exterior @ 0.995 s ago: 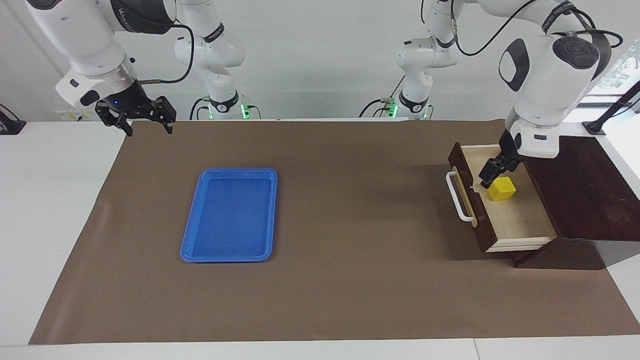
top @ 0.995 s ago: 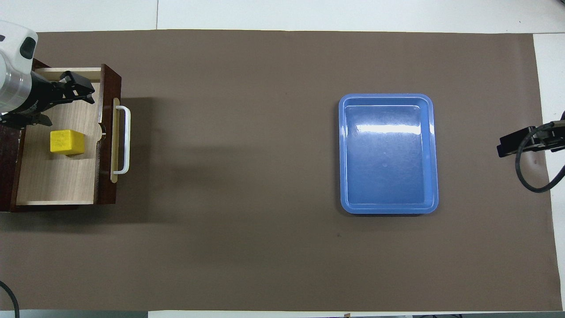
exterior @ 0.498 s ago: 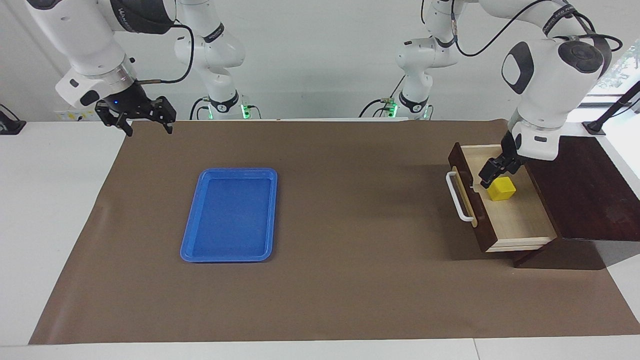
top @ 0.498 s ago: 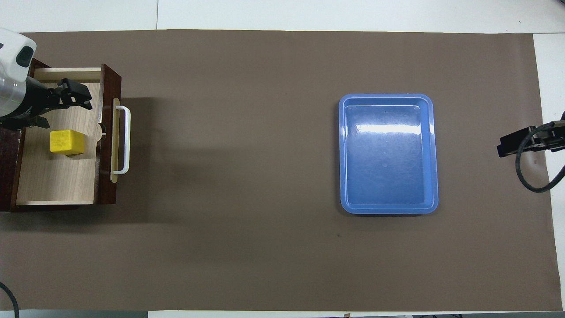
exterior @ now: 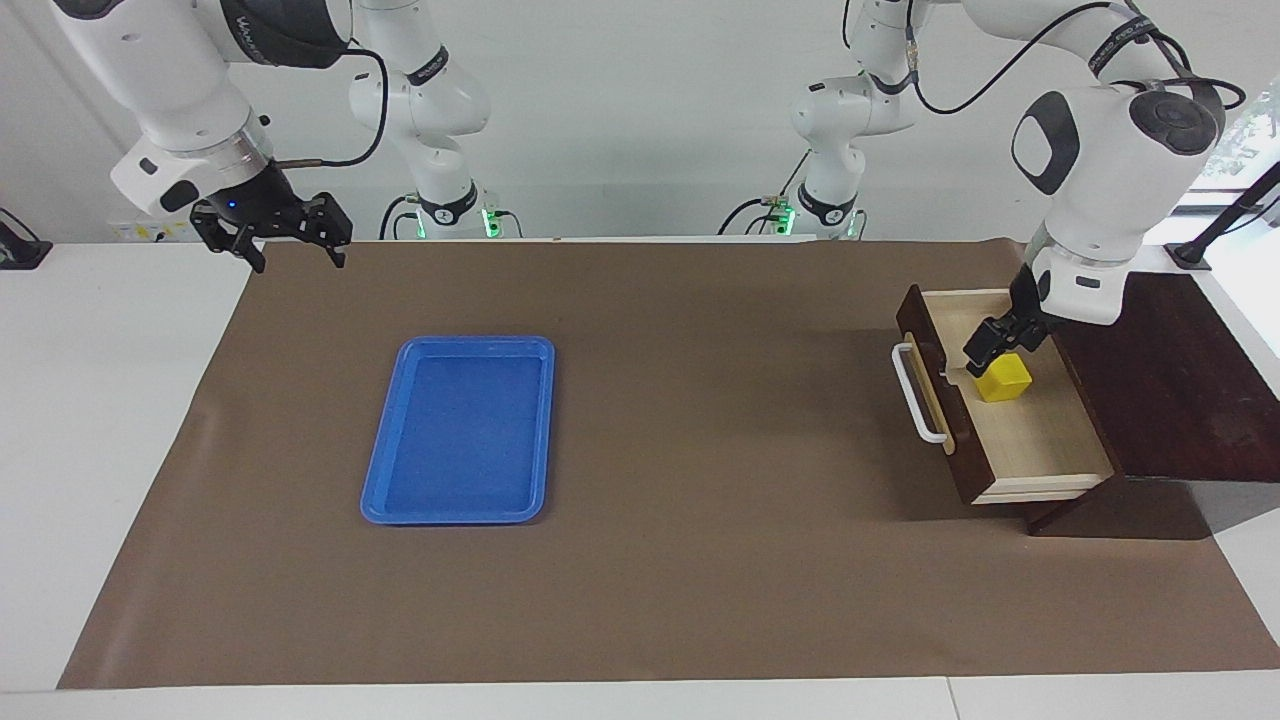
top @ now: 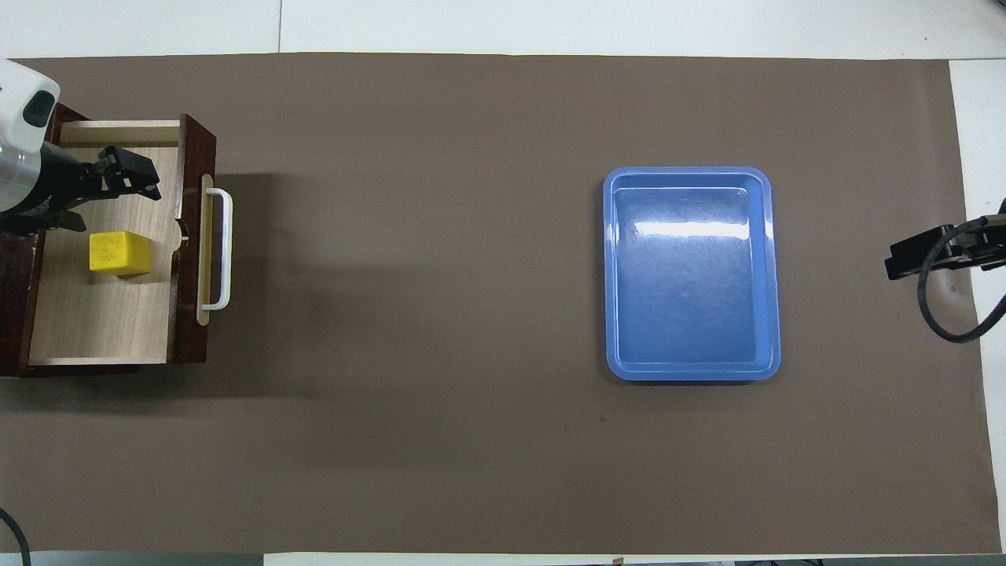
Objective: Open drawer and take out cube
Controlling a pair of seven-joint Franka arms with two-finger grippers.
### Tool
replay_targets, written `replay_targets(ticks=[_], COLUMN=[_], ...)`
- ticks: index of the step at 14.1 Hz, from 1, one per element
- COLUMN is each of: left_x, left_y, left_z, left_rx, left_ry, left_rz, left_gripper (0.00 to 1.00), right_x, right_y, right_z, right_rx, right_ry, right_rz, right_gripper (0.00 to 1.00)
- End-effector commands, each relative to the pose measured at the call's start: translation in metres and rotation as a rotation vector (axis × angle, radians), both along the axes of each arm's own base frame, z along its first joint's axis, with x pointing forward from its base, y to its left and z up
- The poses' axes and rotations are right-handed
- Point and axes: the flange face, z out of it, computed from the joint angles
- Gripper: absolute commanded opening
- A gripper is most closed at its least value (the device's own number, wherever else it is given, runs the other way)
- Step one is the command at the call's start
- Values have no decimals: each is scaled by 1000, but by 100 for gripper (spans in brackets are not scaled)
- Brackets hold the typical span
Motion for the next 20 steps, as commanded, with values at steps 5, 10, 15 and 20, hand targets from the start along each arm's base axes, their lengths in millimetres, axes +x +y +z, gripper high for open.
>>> replay_targets(ticks=[5,10,15,20], left_x=[-8,-4,-6,-7], left_y=[13,33,63,87], left_z=[-11,-30,-43,-56], left_rx=[-23,-29,-25,-29], left_ry=[6,24,42,26], left_rz=[282,653,944,1074], left_gripper=[100,100,100,100], right_x=[0,0,0,0], right_y=[-2,-1,-1,-1], right_z=[4,3,4,3], right_rx=[1,1,1,1], right_ry=[-20,-19,-20,-19], right_rz=[-17,-16,-16,-14], right_gripper=[100,100,100,100])
